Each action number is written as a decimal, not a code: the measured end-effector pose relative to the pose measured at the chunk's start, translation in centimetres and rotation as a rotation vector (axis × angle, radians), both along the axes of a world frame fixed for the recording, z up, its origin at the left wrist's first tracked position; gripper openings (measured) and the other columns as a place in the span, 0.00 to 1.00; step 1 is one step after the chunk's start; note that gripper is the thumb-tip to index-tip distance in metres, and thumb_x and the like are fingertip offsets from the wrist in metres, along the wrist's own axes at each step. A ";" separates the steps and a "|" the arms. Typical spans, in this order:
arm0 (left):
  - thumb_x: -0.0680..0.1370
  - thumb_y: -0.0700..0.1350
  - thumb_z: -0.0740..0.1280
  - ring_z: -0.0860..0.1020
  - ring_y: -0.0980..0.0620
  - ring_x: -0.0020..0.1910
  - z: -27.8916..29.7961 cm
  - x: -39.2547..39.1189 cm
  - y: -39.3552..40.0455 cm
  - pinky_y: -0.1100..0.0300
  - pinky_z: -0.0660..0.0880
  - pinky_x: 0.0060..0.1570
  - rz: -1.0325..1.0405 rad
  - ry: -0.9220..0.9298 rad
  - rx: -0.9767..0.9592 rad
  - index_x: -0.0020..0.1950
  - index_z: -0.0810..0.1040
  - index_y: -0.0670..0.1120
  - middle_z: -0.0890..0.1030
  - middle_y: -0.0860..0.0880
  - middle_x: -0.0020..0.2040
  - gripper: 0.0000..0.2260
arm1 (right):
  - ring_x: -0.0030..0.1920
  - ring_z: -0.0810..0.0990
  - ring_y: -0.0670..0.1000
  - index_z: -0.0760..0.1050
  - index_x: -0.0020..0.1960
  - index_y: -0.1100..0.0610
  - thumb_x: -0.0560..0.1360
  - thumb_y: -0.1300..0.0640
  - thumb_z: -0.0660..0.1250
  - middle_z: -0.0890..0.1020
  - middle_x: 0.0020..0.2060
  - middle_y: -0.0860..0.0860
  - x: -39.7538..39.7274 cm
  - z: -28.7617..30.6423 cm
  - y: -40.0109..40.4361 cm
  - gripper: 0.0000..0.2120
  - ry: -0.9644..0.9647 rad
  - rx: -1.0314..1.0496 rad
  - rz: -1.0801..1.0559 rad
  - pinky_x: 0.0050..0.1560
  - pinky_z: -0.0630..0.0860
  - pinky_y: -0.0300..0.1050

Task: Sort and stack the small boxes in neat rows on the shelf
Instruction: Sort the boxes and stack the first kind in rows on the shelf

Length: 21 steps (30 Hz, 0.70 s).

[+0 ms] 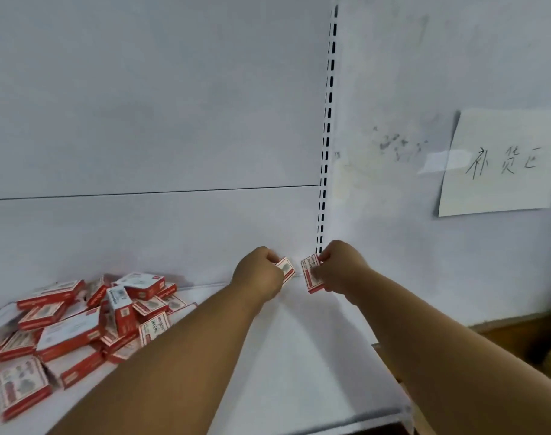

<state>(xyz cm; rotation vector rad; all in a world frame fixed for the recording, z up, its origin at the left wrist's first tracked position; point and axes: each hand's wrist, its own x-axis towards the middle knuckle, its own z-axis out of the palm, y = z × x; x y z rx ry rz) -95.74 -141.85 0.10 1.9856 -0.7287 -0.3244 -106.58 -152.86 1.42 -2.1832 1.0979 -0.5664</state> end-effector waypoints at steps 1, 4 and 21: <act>0.72 0.43 0.68 0.82 0.46 0.47 -0.3 -0.2 -0.3 0.47 0.82 0.48 0.022 -0.030 0.030 0.43 0.77 0.51 0.82 0.51 0.47 0.04 | 0.38 0.85 0.58 0.78 0.44 0.63 0.71 0.62 0.65 0.83 0.35 0.57 0.4 -0.3 -0.4 0.06 0.061 -0.032 0.023 0.32 0.75 0.42; 0.72 0.40 0.65 0.80 0.45 0.51 -0.6 -0.6 -1.6 0.53 0.79 0.51 0.083 -0.176 0.195 0.48 0.79 0.49 0.82 0.49 0.50 0.08 | 0.33 0.77 0.52 0.73 0.38 0.59 0.73 0.59 0.64 0.76 0.31 0.51 1.1 -0.9 -2.1 0.06 0.247 -0.161 0.087 0.27 0.66 0.37; 0.75 0.52 0.64 0.75 0.47 0.42 0.1 -2.2 -0.3 0.59 0.68 0.39 0.104 -0.640 0.473 0.42 0.74 0.49 0.76 0.51 0.40 0.07 | 0.43 0.75 0.54 0.67 0.39 0.54 0.72 0.60 0.67 0.75 0.40 0.50 0.7 0.1 -0.3 0.09 0.259 -0.313 0.186 0.40 0.73 0.44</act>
